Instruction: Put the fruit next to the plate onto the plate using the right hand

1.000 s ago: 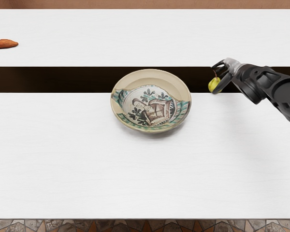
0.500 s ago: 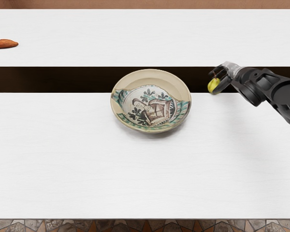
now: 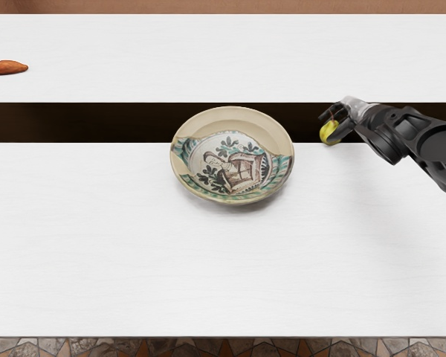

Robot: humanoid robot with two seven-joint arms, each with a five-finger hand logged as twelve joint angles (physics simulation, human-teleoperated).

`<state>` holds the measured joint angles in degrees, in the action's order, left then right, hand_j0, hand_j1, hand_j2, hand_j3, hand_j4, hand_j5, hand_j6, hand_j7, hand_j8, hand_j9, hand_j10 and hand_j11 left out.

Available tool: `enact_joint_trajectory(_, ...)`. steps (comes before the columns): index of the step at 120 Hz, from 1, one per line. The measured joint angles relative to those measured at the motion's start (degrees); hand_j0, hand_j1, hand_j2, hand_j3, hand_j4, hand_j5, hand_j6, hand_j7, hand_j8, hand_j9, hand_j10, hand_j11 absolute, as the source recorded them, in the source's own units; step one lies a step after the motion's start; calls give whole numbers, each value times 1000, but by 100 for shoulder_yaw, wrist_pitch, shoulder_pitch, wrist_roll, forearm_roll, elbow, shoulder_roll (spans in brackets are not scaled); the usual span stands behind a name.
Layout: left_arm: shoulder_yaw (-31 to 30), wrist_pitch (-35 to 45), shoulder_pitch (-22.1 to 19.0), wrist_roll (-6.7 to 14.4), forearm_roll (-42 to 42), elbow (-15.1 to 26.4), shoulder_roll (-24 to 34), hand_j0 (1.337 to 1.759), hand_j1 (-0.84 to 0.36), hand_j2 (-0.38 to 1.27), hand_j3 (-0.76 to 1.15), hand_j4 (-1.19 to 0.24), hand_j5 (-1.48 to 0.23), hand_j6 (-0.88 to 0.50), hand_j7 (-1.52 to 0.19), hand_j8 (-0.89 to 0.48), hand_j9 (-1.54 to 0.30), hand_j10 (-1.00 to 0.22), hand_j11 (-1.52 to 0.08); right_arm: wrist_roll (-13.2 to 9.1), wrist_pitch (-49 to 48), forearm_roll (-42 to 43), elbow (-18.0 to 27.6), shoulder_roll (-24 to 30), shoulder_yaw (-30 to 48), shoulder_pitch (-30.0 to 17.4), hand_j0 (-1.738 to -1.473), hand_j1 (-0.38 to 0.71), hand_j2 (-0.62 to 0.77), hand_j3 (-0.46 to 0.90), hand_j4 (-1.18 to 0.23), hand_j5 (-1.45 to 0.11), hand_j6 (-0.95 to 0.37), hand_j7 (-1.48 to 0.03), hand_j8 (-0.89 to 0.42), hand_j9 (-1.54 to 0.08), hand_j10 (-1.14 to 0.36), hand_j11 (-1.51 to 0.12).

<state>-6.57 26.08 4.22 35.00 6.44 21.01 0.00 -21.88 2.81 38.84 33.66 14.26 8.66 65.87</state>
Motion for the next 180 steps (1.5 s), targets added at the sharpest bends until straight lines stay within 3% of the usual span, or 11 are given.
enact_joint_trajectory(15, 1, 0, 0, 0, 2, 0, 0, 1658, 335, 3, 0, -12, -16, -12, -16, -12, -16, -12, -16, 0, -35, 38, -1, -4, 12, -22, -1649, 426, 57, -1, -641, -629, -417, -730, -366, -695, -506, -713)
enact_joint_trajectory(17, 1, 1, 0, 0, 3, 0, 0, 1658, 335, 3, 0, -12, -16, -12, -16, -12, -16, -12, -16, 0, -39, 38, -1, -4, 13, -23, -1649, 440, 167, -1, -646, -633, -412, -736, -360, -702, -500, -720)
enact_joint_trajectory(20, 1, 1, 0, 0, 2, 0, 0, 1658, 335, 3, 0, -12, -16, -12, -16, -12, -16, -12, -16, 0, -41, 43, -1, -5, 14, -26, -1649, 452, 226, -1, -657, -636, -410, -744, -357, -710, -496, -729)
enact_joint_trajectory(35, 0, 0, 0, 0, 1, 0, 0, 1658, 335, 3, 0, -12, -16, -12, -16, -12, -16, -12, -16, -4, -66, 36, -4, -8, 16, -23, -1648, 461, 276, -1, -696, -663, -394, -782, -320, -732, -490, -759)
enact_joint_trajectory(105, 0, 1, 0, 0, 2, 0, 0, 1658, 335, 3, 0, -12, -16, -12, -16, -12, -16, -12, -16, -10, -85, 60, -5, -12, 43, -55, -1643, 386, 122, -1, -767, -698, -362, -859, -301, -756, -486, -817)
enact_joint_trajectory(113, 0, 1, 0, 0, 3, 0, 0, 1658, 335, 3, 0, -12, -16, -12, -16, -12, -16, -12, -16, -8, -101, 41, -5, -12, 39, -63, -1642, 367, 134, -1, -774, -727, -387, -877, -314, -785, -497, -842)
enact_joint_trajectory(125, -1, 1, 0, 0, 1, 0, 0, 1658, 335, 2, 0, -12, -16, -12, -16, -12, -16, -12, -16, -10, -124, 12, -5, -15, 31, -70, -1645, 339, 265, 0, -780, -778, -484, -905, -413, -829, -590, -871)
enact_joint_trajectory(148, -1, 1, 0, 0, -1, 0, 0, 1658, 335, 2, 0, -12, -15, -12, -15, -12, -15, -12, -15, -7, -194, -64, -1, -18, 35, -62, -1647, 241, 142, 0, -747, -910, -533, -942, -421, -936, -605, -960)
enact_joint_trajectory(180, -1, 0, 0, 0, 1, 0, 0, 1658, 335, 2, 0, -12, -15, -12, -15, -12, -15, -12, -15, -6, -438, -211, -1, 0, 54, 105, -1648, 197, 92, 0, -732, -971, -552, -959, -421, -987, -614, -1005)
